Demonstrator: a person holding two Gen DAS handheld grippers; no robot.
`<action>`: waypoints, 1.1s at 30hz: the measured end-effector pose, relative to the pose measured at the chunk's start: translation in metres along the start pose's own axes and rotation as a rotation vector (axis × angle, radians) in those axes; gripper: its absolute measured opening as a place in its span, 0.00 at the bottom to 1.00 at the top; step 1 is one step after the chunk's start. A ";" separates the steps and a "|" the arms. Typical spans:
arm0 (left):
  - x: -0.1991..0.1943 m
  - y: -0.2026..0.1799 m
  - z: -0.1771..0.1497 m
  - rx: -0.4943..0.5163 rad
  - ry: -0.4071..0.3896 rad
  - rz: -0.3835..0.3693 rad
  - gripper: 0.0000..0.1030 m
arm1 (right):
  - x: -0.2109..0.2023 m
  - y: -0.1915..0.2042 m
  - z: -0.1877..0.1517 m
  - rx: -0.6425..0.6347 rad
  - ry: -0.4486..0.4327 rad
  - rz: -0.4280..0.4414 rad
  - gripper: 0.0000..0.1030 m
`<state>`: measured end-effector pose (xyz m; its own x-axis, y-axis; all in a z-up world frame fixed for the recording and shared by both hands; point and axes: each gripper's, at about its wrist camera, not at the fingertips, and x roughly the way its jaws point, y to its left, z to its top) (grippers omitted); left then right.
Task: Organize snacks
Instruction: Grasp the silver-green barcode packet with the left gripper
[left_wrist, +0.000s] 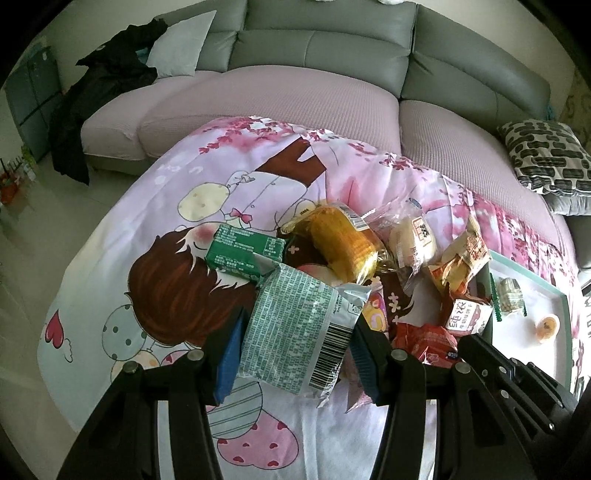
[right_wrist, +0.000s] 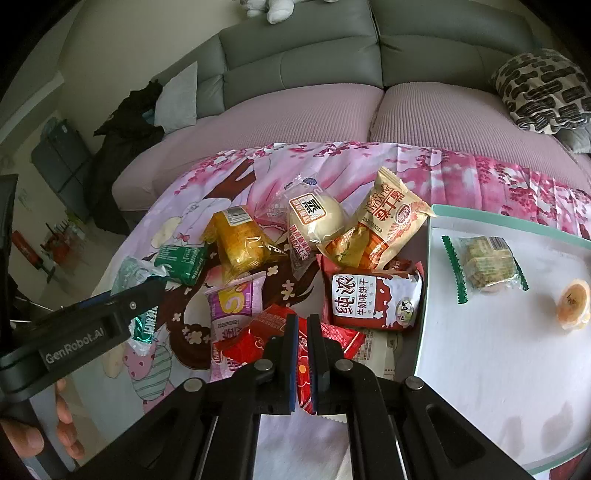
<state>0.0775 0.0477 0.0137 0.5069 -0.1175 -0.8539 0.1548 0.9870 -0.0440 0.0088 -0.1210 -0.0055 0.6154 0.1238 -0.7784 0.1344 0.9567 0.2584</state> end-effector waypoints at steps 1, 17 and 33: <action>0.000 0.000 0.000 0.001 0.002 0.000 0.54 | 0.000 0.000 0.000 -0.001 -0.001 -0.001 0.05; 0.002 0.000 0.000 -0.002 0.007 0.000 0.54 | -0.002 -0.002 0.001 0.004 -0.014 -0.031 0.46; 0.004 0.004 -0.001 -0.010 0.014 -0.001 0.54 | 0.032 0.022 -0.009 -0.081 0.058 -0.021 0.81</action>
<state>0.0799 0.0507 0.0094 0.4951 -0.1170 -0.8609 0.1463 0.9880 -0.0502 0.0245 -0.0936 -0.0293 0.5663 0.1162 -0.8159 0.0821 0.9771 0.1961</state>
